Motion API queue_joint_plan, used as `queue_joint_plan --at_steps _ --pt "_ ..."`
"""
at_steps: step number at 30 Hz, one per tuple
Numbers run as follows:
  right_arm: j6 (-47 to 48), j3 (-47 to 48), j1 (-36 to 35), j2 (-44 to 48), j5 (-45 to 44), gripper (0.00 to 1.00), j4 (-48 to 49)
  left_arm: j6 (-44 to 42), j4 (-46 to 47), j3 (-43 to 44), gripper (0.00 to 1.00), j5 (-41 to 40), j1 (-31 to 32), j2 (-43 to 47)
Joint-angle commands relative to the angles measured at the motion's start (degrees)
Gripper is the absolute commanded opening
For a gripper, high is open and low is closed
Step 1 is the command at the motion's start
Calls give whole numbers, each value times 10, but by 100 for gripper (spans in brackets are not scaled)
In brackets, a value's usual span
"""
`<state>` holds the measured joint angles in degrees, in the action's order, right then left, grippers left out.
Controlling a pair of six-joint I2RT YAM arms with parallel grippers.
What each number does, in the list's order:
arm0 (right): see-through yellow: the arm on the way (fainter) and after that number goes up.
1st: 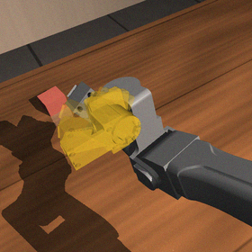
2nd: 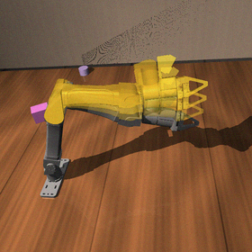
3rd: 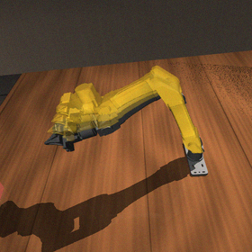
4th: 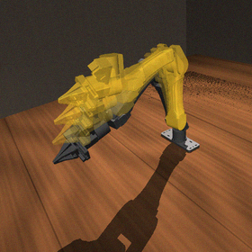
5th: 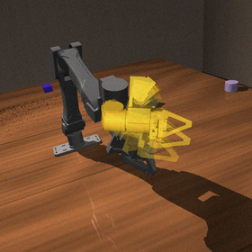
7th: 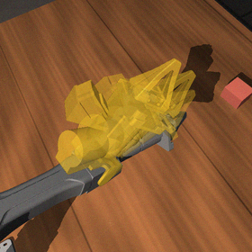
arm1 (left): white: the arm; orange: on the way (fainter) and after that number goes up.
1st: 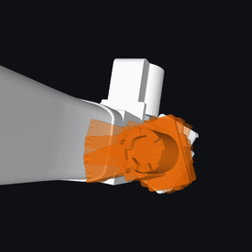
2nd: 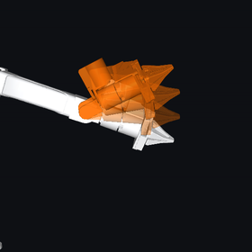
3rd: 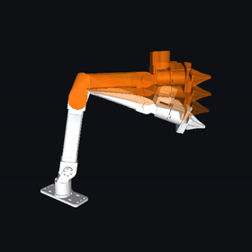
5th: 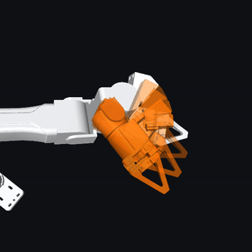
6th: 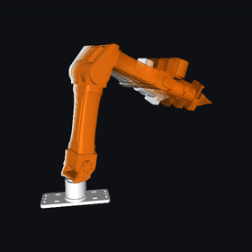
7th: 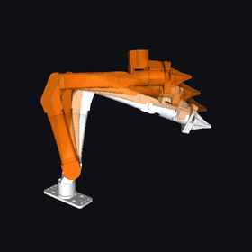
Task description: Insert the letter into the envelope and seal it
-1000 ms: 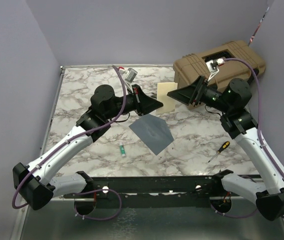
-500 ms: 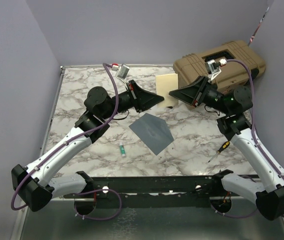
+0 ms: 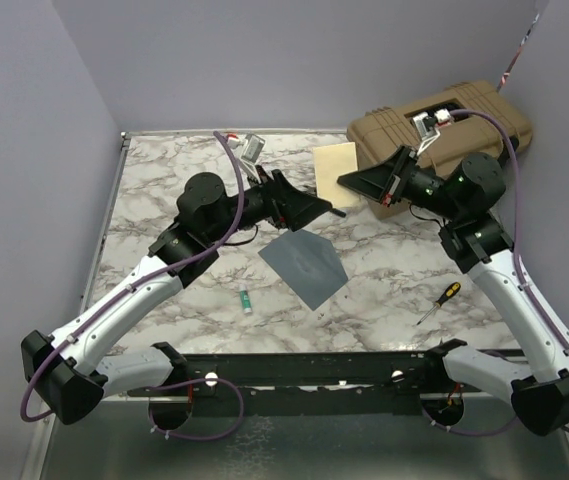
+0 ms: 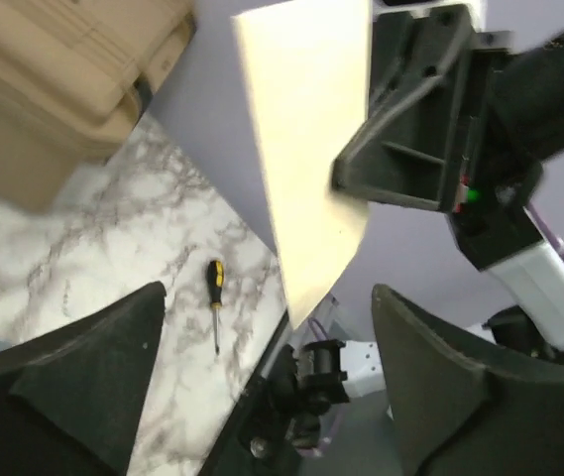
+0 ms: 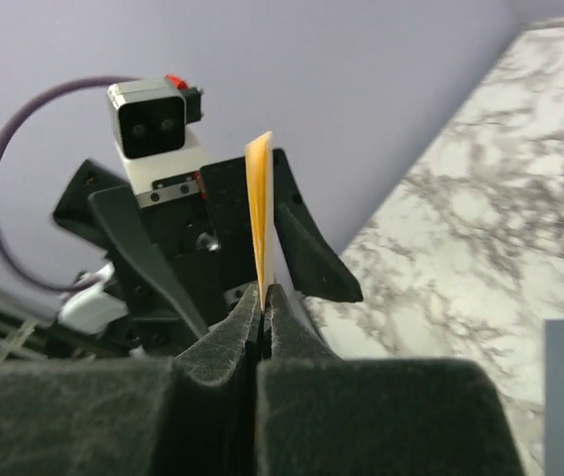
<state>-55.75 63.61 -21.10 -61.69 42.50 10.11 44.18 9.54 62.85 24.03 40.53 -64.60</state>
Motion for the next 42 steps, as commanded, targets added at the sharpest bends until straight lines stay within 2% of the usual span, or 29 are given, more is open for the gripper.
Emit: queue_joint_plan --at_steps 1,4,11,15,20,28,35,42 --pt "174 28 -2 -21 -126 0 -272 -23 -193 -15 97 -160 2 8" --pt "212 -5 -2 -40 -156 0 -299 -2 -283 -28 99 -259 1 -3" --pt "275 -92 -8 -113 -125 0 -275 87 -317 -108 99 -312 0 -37" --pt "303 -91 -8 -171 -94 0 -229 125 -316 -135 91 -309 -2 -88" --pt "340 -49 -9 -271 -93 0 -247 150 -315 -155 84 -321 -5 -150" --pt "389 -18 -9 -350 -93 0 -257 83 -279 -160 77 -288 -25 -229" --pt "415 -29 -9 -370 -128 0 -221 91 -274 -160 74 -258 -31 -272" --pt "451 -75 -10 -361 -102 0 -168 76 -277 -130 68 -243 -43 -316"
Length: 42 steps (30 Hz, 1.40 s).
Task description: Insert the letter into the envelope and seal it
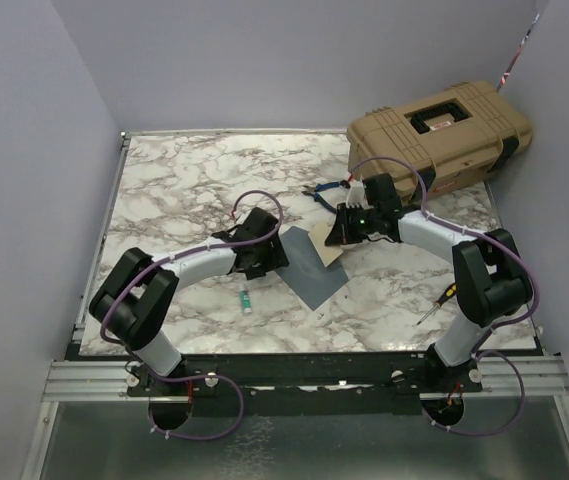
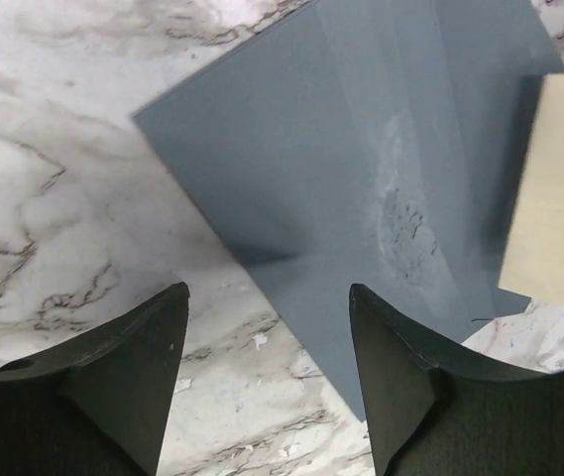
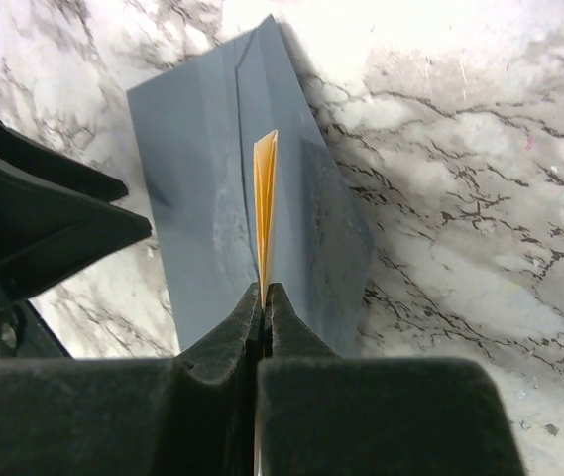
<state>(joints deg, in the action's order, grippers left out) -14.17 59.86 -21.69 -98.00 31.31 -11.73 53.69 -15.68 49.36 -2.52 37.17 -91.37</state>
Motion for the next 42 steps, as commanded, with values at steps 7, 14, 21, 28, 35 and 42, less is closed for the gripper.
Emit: queue_joint_plan --at_steps 7,14,21,28,35,42 --pt "22 -49 -3 -16 4 0 51 -19 -27 29 65 49 -20 -82" --pt "-6 -64 -4 -30 26 0 70 -12 -27 31 64 64 -20 -91" --pt "-12 -71 -4 -52 33 0 90 -16 -27 30 64 67 -20 -95" --pt "-60 -72 -5 -53 36 1 106 -9 -26 29 64 76 -20 -93" --pt "-155 -94 -15 -32 12 0 127 7 -13 21 64 79 -20 -87" --pt "-182 -96 -30 -56 33 0 151 12 5 13 64 92 -20 -82"
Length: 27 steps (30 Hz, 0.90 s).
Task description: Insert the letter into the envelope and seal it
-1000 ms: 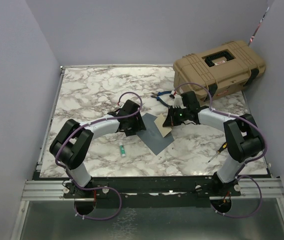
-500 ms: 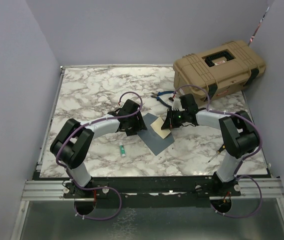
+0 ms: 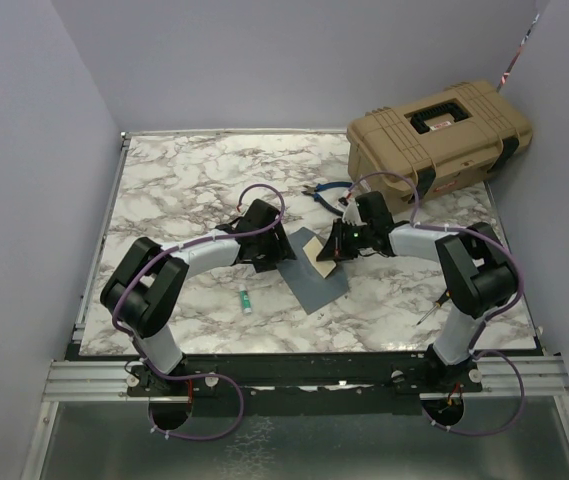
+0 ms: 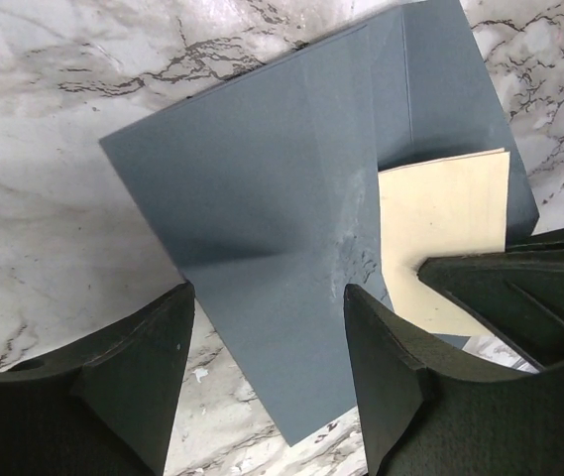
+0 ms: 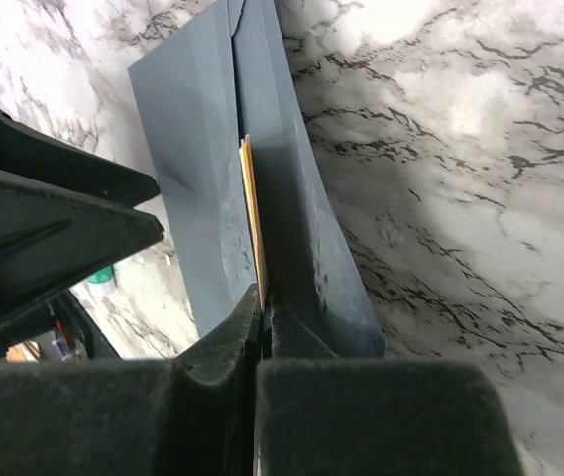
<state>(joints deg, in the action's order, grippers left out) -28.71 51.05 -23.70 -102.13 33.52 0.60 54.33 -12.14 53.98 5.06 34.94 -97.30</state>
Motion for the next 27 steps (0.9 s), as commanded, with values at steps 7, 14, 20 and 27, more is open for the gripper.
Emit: queue_joint_plan --at_steps 7,14,20,27 --pt "-32 -9 -28 25 -63 14 6 16 -23 -48 65 2 2 4" --pt "-29 -17 -30 80 -116 53 -32 20 -23 -65 68 -1 2 26" --pt "-22 -10 -45 70 -145 59 -79 21 -22 -69 68 18 3 27" --pt "-40 -10 -66 35 -154 59 -96 27 -20 -76 68 49 4 8"
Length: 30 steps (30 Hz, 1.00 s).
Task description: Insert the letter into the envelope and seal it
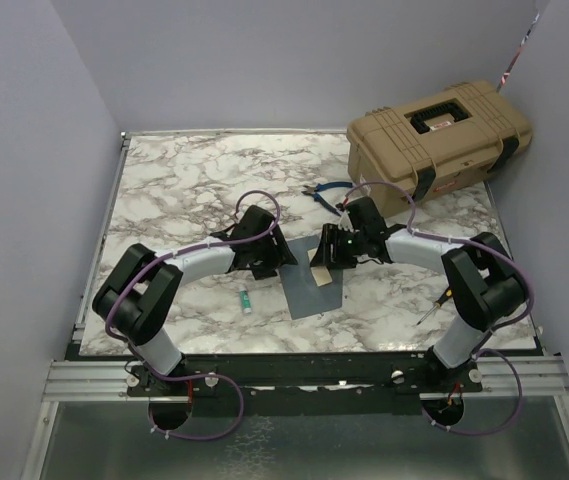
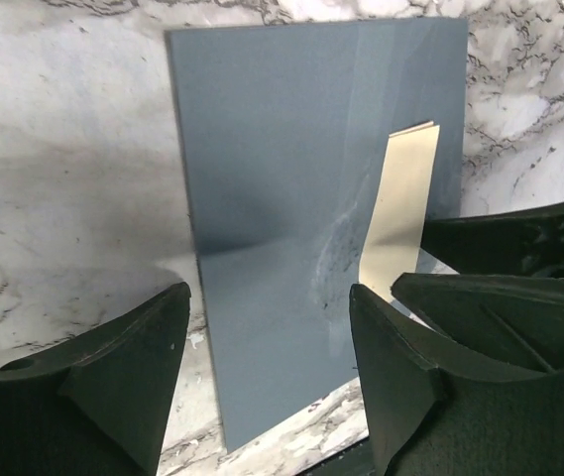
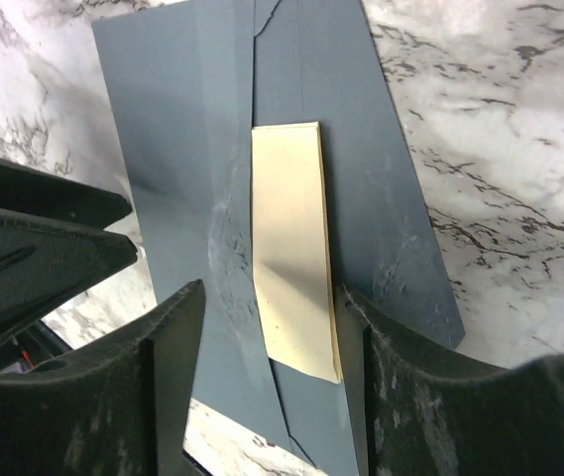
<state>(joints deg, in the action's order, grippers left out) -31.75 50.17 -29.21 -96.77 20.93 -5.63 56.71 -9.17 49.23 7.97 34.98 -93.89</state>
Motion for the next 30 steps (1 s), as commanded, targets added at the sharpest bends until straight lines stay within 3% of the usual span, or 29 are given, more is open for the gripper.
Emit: queue_joint_plan --at_steps 1,15,30 --pt "-15 -2 -13 -19 -27 59 -34 6 -49 -31 68 21 5 -28" --pt "-76 -7 -68 -24 -41 54 -4 8 -19 -29 61 38 20 -48" --pt "19 33 -68 -9 -108 55 -22 -36 -21 -19 61 -12 17 -28"
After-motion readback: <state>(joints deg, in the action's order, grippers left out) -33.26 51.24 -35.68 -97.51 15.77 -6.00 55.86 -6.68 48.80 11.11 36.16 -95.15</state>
